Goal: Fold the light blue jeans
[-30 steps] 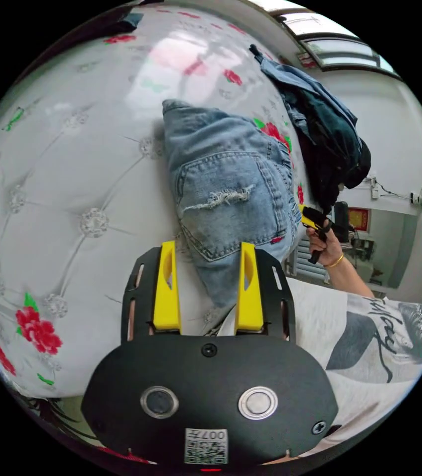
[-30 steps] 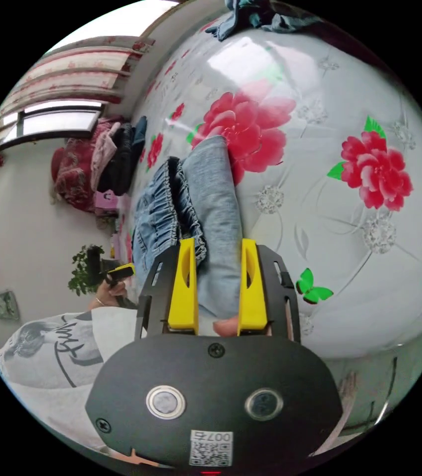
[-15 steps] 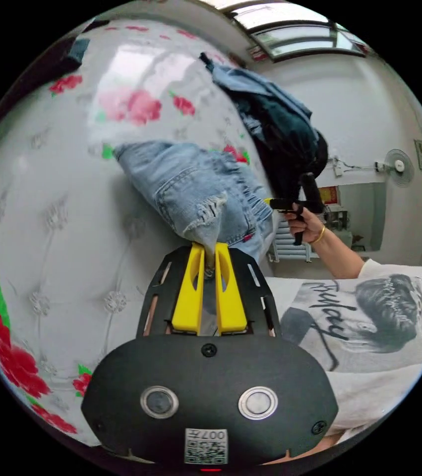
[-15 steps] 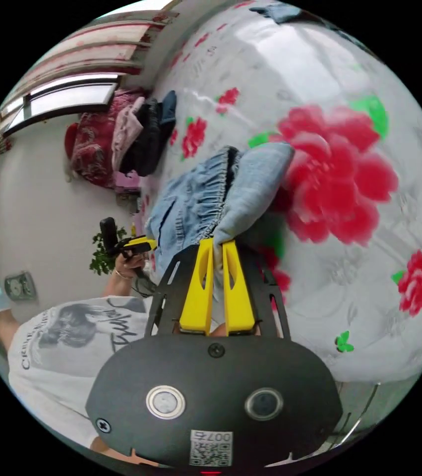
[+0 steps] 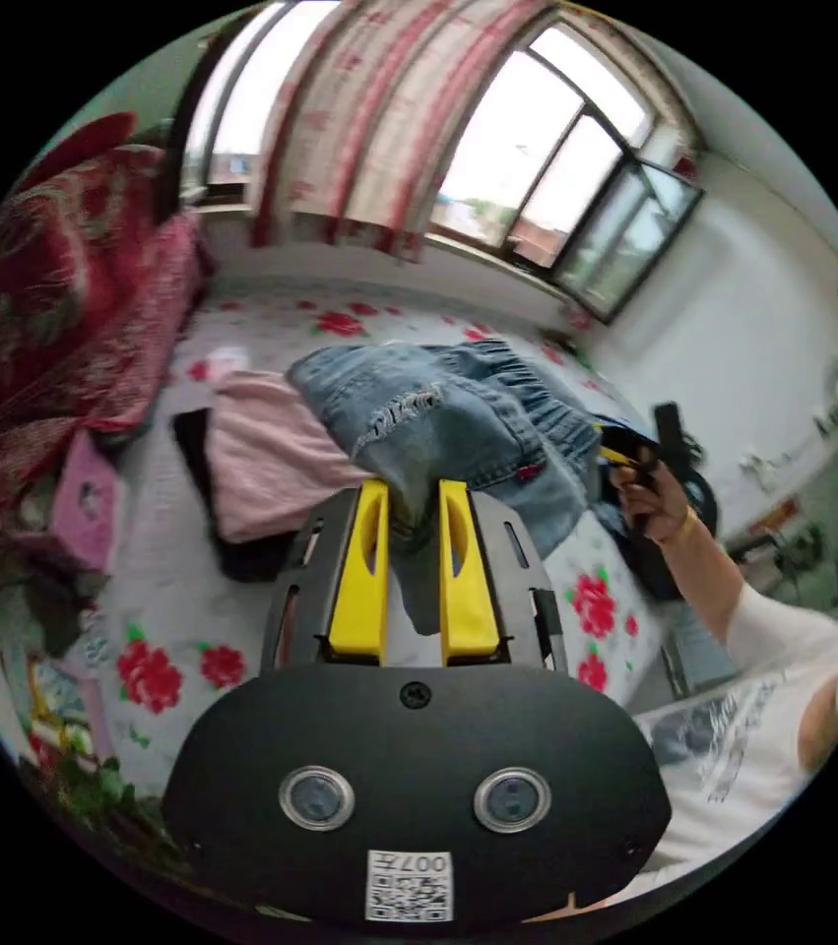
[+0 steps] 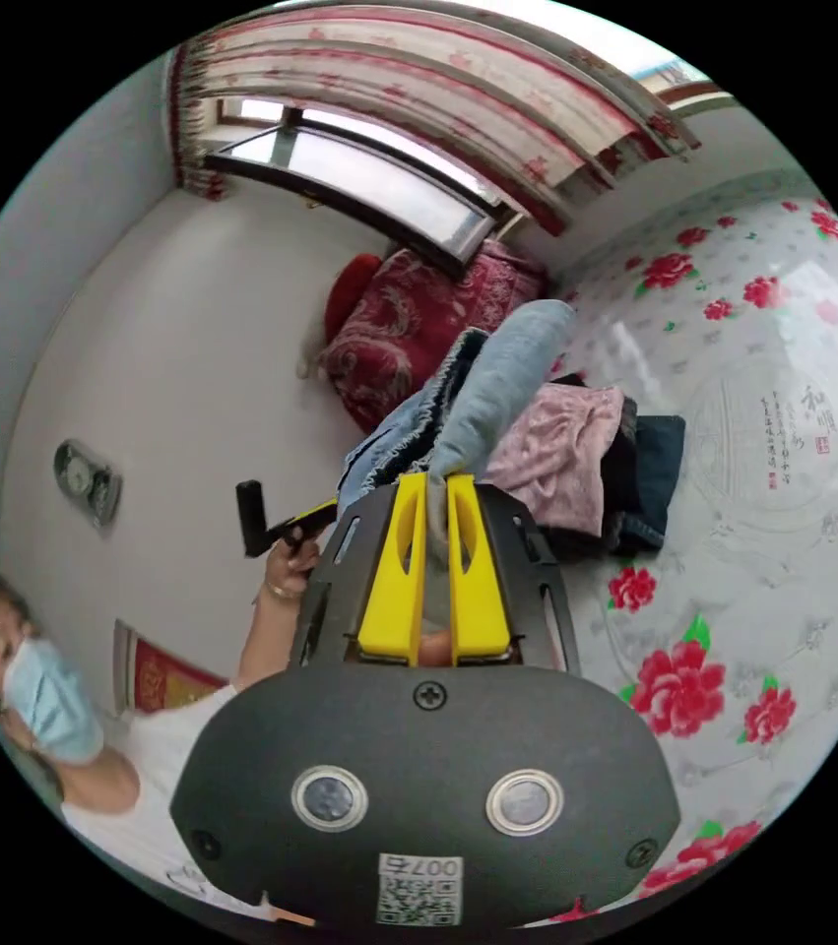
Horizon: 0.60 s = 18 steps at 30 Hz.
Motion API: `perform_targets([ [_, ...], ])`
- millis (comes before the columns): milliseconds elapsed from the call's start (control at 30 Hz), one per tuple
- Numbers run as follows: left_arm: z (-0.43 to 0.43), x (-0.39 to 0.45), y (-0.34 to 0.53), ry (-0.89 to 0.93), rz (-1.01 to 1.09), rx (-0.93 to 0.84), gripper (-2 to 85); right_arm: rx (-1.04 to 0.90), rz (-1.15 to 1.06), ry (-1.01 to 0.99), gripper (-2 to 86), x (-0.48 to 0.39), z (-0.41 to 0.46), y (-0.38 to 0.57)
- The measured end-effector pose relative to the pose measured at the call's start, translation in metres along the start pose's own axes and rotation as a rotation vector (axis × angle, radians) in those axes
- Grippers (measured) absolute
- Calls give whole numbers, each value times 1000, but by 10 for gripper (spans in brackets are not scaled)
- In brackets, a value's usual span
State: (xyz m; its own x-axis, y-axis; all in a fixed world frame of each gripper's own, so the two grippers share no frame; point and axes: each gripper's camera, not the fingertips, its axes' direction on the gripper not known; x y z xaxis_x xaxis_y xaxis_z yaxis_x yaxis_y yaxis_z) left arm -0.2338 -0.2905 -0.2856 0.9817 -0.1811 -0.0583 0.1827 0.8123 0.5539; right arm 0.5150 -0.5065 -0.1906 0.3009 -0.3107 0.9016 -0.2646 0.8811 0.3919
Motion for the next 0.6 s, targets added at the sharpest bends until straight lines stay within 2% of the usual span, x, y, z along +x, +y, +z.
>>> perform_targets([
  [33, 7, -15, 2, -109, -64, -12, 84, 6, 5, 35, 26, 2, 24, -10],
  [100, 28, -25, 24, -192, -134, -49, 88, -33, -3, 76, 34, 10, 57, -4],
  [167, 63, -19, 65, -187, -135, -98, 89, -130, -18, 112, 43, 31, 87, 44],
  [300, 164, 41, 195, -154, -91, -361, 89, -336, -14, 304, 53, 84, 91, 165],
  [433, 209, 136, 302, -106, -40, -547, 82, -431, 121, 562, 62, 139, 4, 302],
  [600, 224, 241, 350, -76, 77, -665, 79, -274, 279, 829, 71, 144, -158, 371],
])
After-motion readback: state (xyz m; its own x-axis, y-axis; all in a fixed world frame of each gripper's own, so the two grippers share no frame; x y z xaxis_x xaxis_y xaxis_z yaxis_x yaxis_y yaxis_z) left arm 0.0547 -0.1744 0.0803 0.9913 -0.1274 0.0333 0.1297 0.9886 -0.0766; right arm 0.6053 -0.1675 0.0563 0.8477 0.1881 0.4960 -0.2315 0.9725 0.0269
